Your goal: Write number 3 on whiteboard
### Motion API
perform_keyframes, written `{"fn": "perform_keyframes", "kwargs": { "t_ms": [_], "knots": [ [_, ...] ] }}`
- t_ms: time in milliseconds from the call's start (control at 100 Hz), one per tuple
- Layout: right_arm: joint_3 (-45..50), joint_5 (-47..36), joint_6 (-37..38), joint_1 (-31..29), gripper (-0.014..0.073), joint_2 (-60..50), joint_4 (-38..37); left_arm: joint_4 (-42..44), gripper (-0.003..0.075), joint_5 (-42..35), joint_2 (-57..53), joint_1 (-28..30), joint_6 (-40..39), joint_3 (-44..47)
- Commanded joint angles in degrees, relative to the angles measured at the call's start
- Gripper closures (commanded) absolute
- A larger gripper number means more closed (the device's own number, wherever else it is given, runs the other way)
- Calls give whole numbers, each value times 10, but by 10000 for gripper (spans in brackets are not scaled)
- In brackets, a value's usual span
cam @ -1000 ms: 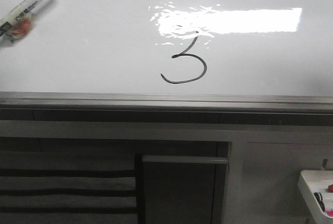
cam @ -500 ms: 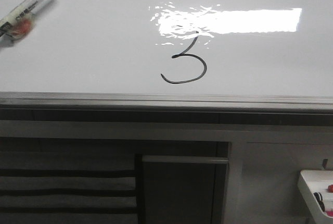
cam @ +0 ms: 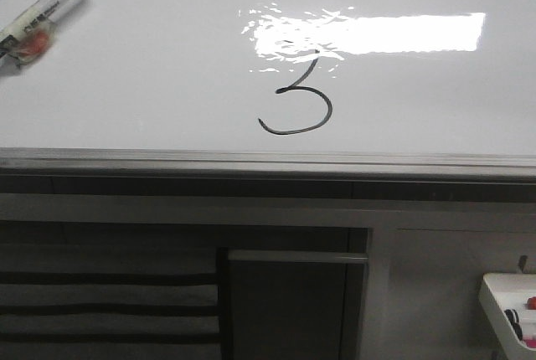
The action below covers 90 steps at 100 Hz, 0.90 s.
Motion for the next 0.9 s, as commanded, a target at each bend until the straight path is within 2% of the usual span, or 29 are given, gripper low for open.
{"fn": "perform_keyframes", "kwargs": {
  "t_ms": [0,110,230,300,420,680,750,820,890],
  "knots": [
    [-15,-45,0,-4,673,2,9,-20,664,-42,1,1,-4,-17],
    [-15,-45,0,-4,673,2,9,-20,741,-42,1,1,-4,-17],
    [-15,-45,0,-4,673,2,9,73,739,-49,-3,1,-4,-14],
    [-15,-45,0,-4,673,2,9,98,739,-75,-35,5,-4,5],
    [-15,-45,0,-4,673,2,9,100,739,-149,-122,19,-4,78],
    [-15,-45,0,-4,673,2,9,89,739,-234,-280,36,-9,226],
    [-15,-45,0,-4,673,2,9,123,739,-255,-314,36,-65,262],
    [-15,-45,0,-4,673,2,9,220,739,-266,-347,36,-193,293],
    [-15,-45,0,-4,673,2,9,297,739,-283,-365,36,-289,323]
  ]
}}
